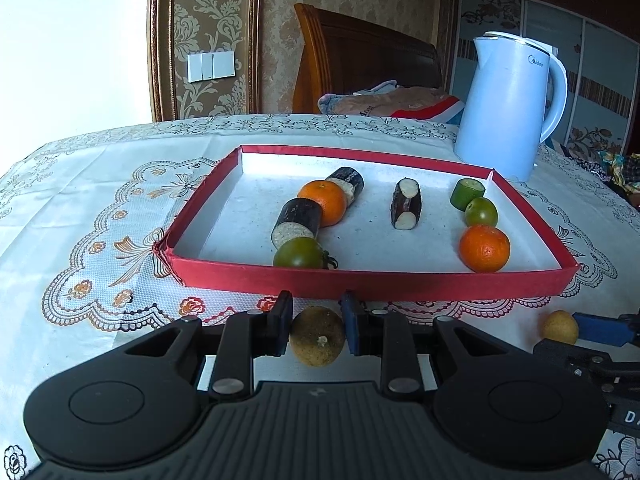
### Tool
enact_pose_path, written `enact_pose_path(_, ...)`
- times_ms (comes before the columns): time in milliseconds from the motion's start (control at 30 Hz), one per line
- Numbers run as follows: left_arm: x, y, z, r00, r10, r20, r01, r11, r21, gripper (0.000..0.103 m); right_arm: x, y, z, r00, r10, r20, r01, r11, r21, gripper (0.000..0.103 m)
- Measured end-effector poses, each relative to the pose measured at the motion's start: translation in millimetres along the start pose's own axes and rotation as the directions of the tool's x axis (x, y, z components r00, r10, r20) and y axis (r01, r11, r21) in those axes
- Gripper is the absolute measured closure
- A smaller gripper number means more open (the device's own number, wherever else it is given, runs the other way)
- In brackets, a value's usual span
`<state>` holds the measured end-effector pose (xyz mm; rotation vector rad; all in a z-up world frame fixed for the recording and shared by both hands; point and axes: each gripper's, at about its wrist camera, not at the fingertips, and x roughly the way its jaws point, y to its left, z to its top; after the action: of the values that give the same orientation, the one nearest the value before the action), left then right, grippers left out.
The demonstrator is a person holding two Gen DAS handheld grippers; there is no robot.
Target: Organize fruits
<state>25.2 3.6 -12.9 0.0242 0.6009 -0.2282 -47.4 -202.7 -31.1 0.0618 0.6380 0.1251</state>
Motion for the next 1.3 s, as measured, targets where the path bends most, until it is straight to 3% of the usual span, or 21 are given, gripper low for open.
enact_pose_path(67, -3.0, 4.2, 1.3, 1.000, -0.010, 0.013, 0.010, 1.000, -0.016, 0.077, 4.0, -6.7, 0.0, 0.999, 0.018, -0.026, -0.017, 0.999, 0.034, 0.065)
enact_pose_path(167, -7.4, 17.4, 4.1, 0.999, -0.029, 0.036, 0.031, 0.997, -0.074, 0.077, 3.8, -8.8, -0.5, 1.000, -0.007, -0.024, 0.007, 1.000, 0.030, 0.077)
enact_pose_path(367, -4.2, 39.9, 6.7, 0.997, -0.071, 0.009, 0.071, 0.978, -0.194, 0.077, 2.8, -9.7, -1.0, 1.000, -0.009, -0.015, 0.009, 0.999, 0.036, 0.078)
enact_pose_path(567, -6.8, 25.2, 7.2, 0.999, -0.035, 0.033, 0.038, 0.991, -0.126, 0.077, -4.0, -12.3, 7.4, 0.999, -0.013, 0.032, 0.011, 0.999, 0.043, 0.078)
enact_pose_path(867, 1.3, -8.4, 29.8, 0.997, -0.033, 0.065, 0.034, 0.999, -0.011, 0.077, 13.4, -11.3, 53.8, 0.993, -0.049, 0.106, 0.046, 0.998, 0.031, 0.078)
enact_pose_path(1300, 45.4, -30.5, 62.5, 0.998, -0.010, 0.061, 0.009, 1.000, 0.007, 0.077, 71.6, -16.9, 90.0, 0.990, -0.121, 0.076, 0.118, 0.992, 0.048, 0.078)
